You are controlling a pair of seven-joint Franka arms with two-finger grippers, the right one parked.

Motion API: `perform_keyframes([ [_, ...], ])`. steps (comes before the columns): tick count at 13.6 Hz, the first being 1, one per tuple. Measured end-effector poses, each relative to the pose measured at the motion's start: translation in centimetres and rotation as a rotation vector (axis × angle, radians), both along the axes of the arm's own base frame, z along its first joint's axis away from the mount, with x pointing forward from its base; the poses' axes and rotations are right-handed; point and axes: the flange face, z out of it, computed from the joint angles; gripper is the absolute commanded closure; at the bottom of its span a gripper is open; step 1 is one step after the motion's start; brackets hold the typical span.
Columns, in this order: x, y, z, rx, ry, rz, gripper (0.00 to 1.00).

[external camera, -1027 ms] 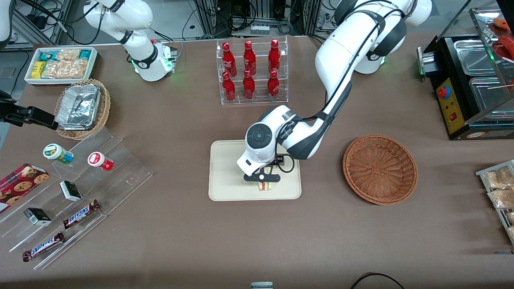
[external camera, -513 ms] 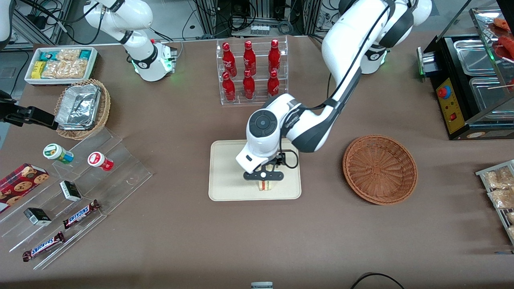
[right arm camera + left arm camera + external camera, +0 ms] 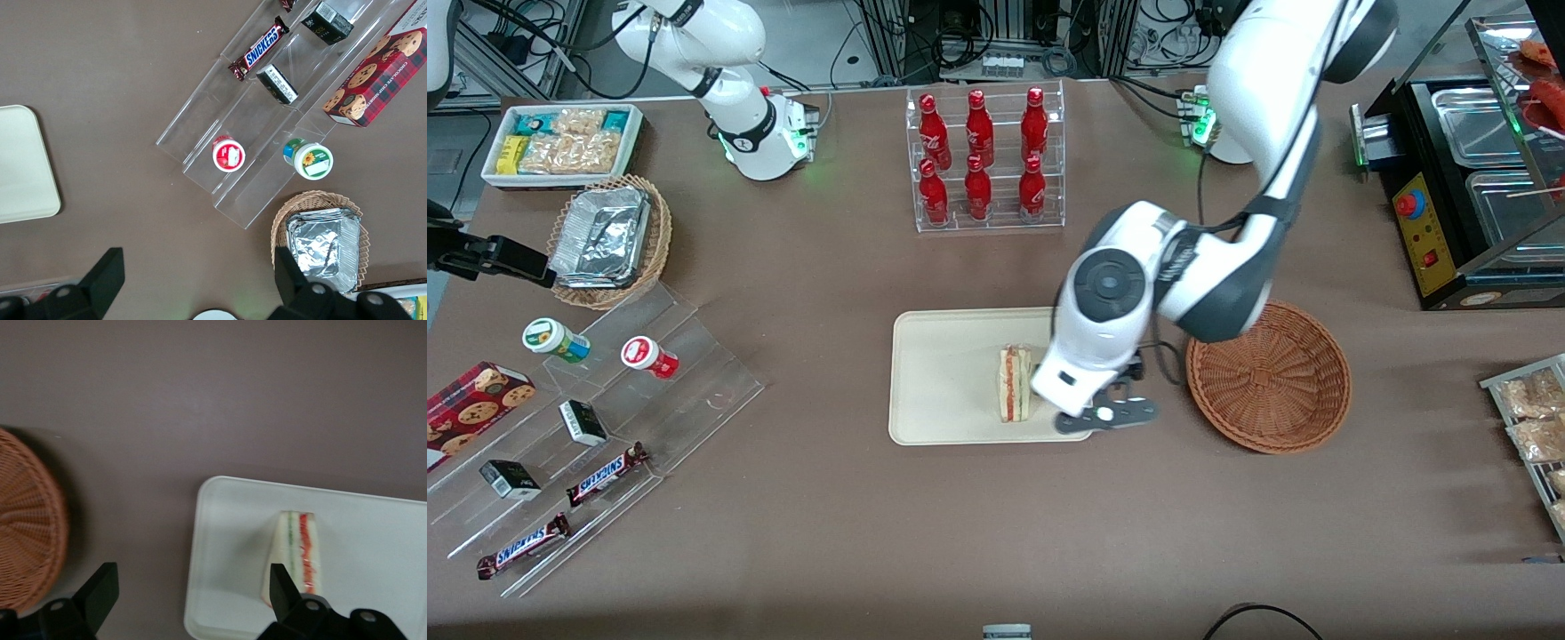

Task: Place sandwich from basket to tray

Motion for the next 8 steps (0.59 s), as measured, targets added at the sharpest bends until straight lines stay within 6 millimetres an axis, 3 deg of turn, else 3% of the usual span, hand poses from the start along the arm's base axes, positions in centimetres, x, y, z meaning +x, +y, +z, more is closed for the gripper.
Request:
perform_keyframes([
  [5, 1.3, 8.1, 5.0, -0.006, 0.027, -0.017, 0.00],
  [8, 0.0, 13.9, 9.0, -0.030, 0.043, -0.048, 0.00],
])
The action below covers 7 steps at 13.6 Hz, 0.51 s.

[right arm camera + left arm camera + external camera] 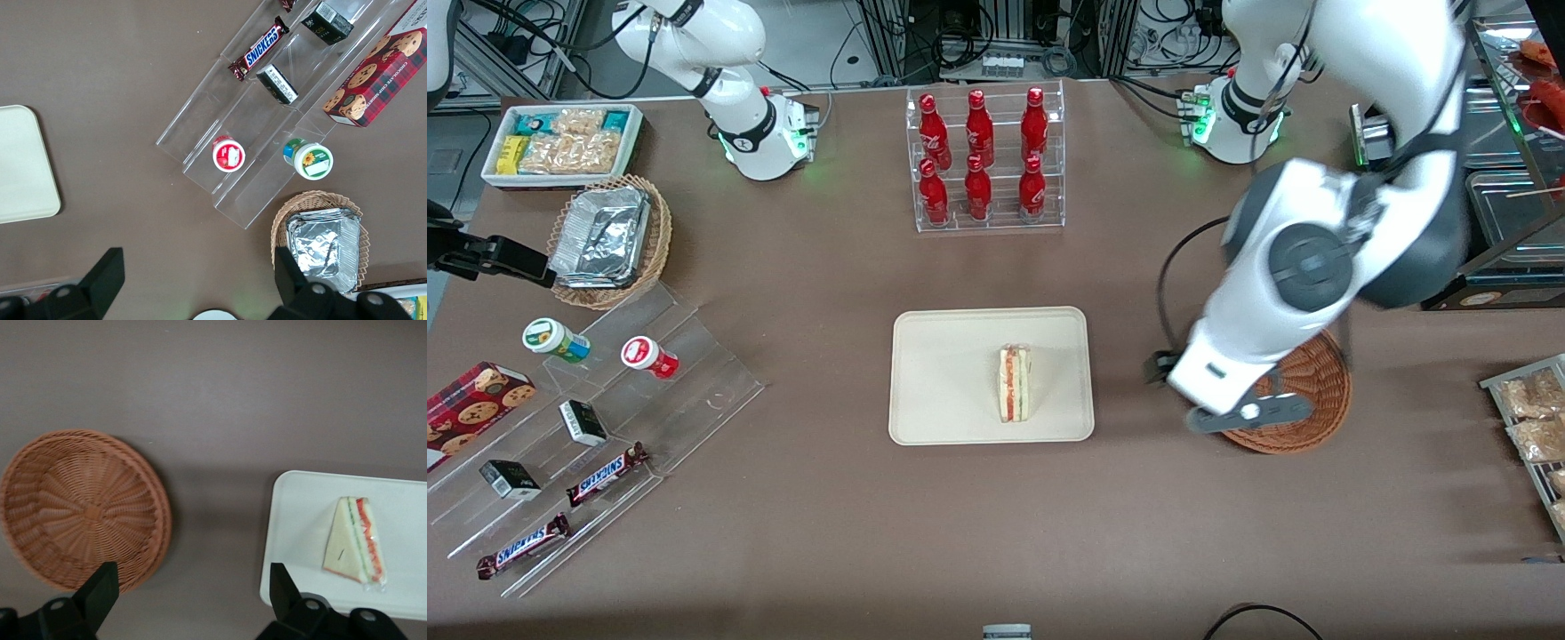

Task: Place sandwich from basket to tray

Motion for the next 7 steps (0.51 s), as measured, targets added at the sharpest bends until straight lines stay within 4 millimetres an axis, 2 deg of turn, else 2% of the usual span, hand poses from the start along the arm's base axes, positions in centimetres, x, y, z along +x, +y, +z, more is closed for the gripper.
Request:
perform_keyframes([
  [4, -4.2, 6.5, 6.9, 0.007, 0.045, -0.086, 0.00],
  [7, -6.6, 11.1, 10.6, -0.001, 0.079, -0.112, 0.00],
])
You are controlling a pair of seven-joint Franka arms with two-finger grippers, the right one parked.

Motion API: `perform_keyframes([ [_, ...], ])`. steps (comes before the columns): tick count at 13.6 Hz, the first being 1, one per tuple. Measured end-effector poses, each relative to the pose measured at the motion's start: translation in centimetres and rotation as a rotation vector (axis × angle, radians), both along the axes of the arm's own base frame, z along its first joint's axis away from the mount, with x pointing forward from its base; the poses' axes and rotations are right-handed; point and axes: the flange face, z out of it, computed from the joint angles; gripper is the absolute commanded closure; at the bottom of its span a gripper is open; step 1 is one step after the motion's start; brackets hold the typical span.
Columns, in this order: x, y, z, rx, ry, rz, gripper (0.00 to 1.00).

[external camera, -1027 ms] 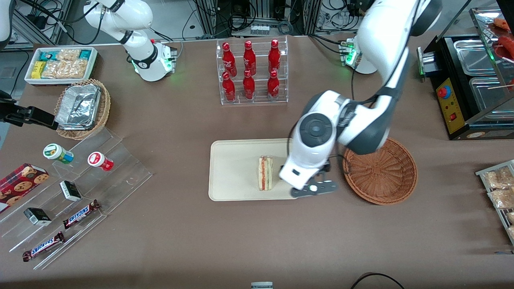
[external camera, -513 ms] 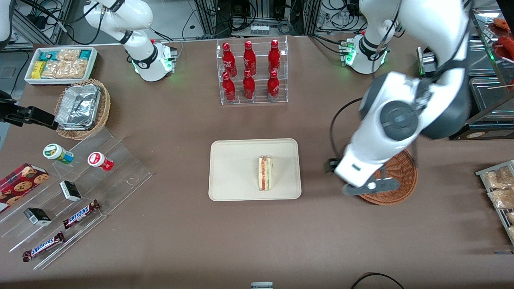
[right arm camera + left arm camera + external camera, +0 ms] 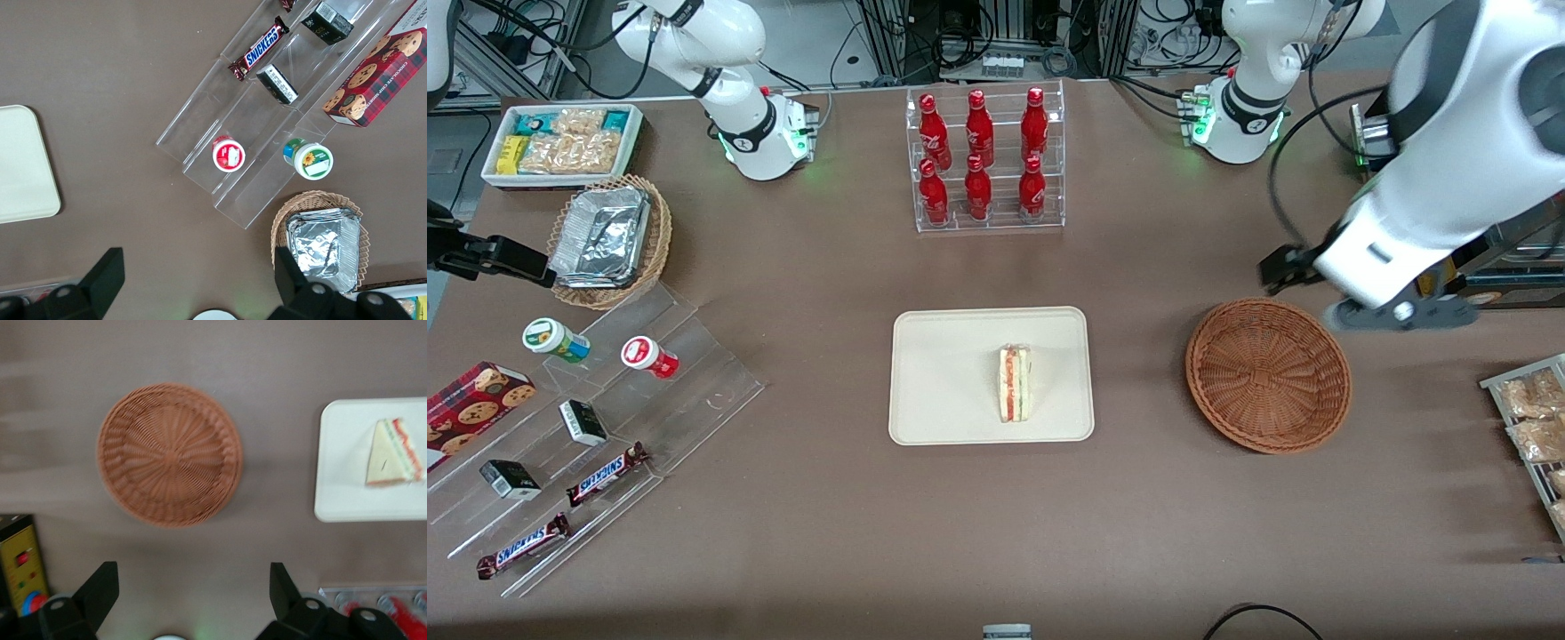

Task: Place sandwich from basket to tray

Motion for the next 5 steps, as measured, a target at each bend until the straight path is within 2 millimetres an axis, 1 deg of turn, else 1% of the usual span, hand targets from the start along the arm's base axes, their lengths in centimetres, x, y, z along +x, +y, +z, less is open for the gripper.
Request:
perform_keyframes([
  [1, -0.7, 1.3, 0.8, -0.002, 0.013, 0.001, 0.00],
  [2, -1.2, 2.1, 1.5, -0.009, 0.024, 0.008, 0.00],
  [5, -2.4, 2.8, 2.7, -0.008, 0.040, 0.017, 0.00],
])
